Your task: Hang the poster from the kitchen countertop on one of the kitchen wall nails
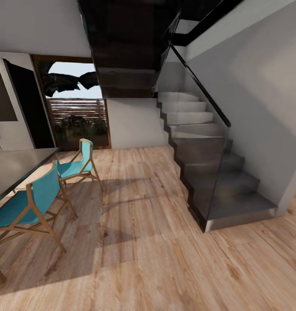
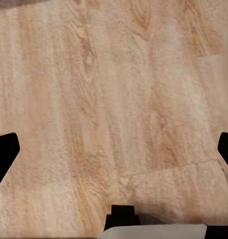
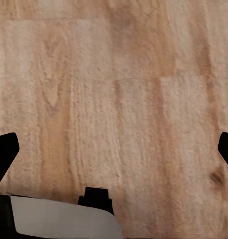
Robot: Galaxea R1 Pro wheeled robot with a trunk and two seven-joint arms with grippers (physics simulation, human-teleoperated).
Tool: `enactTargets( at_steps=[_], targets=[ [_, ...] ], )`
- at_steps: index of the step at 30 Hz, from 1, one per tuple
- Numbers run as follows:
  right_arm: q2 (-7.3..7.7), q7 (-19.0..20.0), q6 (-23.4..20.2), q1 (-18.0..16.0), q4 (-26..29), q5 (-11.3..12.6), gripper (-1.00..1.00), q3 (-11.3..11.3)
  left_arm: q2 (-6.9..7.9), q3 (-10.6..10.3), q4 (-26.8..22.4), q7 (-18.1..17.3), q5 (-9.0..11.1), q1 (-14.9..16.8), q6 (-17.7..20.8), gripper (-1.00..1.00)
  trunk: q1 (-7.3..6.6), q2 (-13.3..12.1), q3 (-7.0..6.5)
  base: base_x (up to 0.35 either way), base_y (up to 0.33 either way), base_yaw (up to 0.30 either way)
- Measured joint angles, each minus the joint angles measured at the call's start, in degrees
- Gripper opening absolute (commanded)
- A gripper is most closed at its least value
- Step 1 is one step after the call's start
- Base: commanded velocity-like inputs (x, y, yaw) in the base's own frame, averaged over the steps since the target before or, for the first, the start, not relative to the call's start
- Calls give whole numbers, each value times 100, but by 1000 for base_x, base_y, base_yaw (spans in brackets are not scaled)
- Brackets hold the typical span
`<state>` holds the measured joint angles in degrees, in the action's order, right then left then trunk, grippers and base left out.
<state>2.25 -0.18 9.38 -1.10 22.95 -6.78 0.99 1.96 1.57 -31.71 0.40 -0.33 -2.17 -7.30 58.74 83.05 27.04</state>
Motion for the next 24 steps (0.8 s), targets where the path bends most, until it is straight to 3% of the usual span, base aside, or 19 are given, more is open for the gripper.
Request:
enactTargets(
  at_steps=[5, 10, 13, 15, 17, 24],
  targets=[
    [-15, -5, -2, 0, -6, -314, 100, 30, -1, 3, -1, 0, 1, 0, 2, 100, -1, 0, 0, -39, -81, 34],
    [-51, -15, -3, 0, -7, -368, 100, 36, 2, 26, -4, 5, 1, 1, 5, 100, -1, 0, 3, -7, -15, 210],
    [-74, -19, -3, -1, -7, -376, 100, 37, 1, 196, -2, 2, 1, 0, 8, 100, -1, 0, 8, -2, -4, 262],
    [-110, -25, 0, -1, -7, -382, 100, 38, 0, 579, -3, -9, 1, -1, 5, 100, -1, 0, 12, -1, -1, 275],
    [-120, -28, 1, -1, -7, -385, 100, 36, -1, 768, -1, -20, 1, -1, 3, 100, -1, 0, 17, 0, -1, 278],
    [-134, -254, 9, -1, -6, -354, 100, 25, -2, 950, 2, -29, 6, -2, 10, 100, -3, 0, 36, 65, 33, 266]
  ],
)
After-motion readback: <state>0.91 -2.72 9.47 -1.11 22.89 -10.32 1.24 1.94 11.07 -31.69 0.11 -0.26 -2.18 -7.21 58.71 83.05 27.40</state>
